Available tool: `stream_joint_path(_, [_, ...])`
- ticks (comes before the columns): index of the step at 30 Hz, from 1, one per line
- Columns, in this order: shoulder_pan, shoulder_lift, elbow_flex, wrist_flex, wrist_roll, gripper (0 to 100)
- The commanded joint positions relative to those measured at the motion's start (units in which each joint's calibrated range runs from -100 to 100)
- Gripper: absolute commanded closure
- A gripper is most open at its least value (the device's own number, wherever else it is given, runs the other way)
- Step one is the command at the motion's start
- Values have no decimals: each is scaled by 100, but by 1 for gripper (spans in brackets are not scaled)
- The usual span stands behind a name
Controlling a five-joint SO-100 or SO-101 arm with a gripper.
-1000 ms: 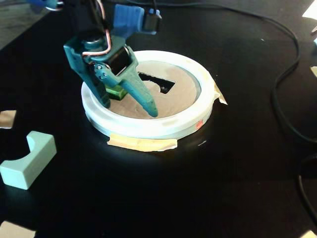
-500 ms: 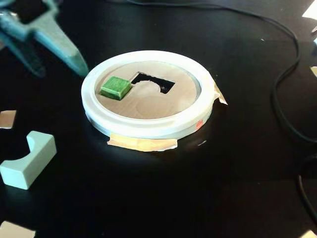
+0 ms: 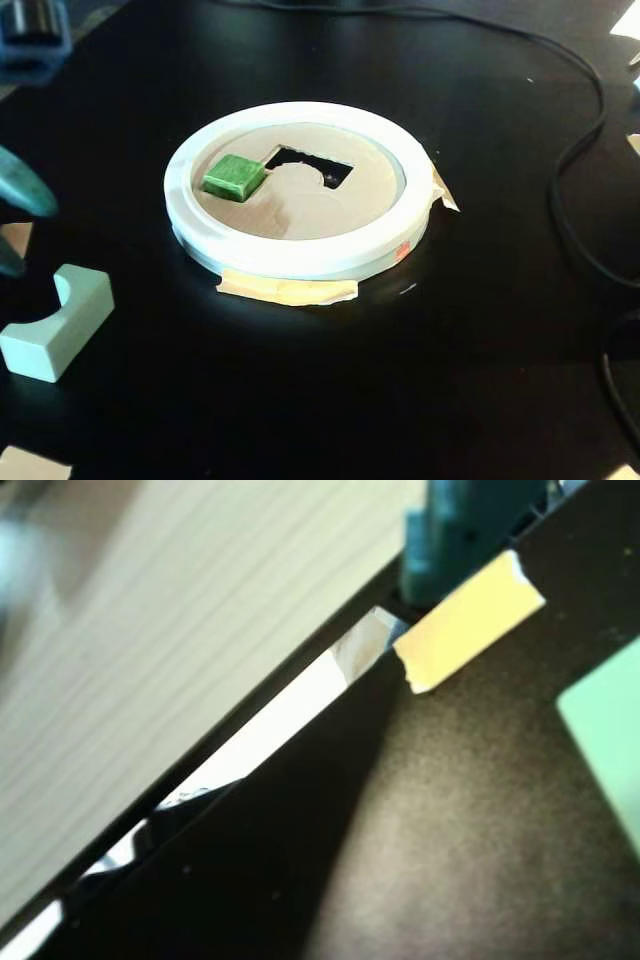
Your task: Pick up the square block and drop it in corresponding square shaped hole
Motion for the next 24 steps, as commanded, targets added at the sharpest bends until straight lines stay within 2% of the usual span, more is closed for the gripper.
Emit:
stream_joint_path(1, [122, -187, 483, -206, 15, 0])
stream_joint_path(7, [-15, -187, 1111, -166, 10, 0])
stream_joint_path(24, [60, -187, 1266, -166, 49, 0])
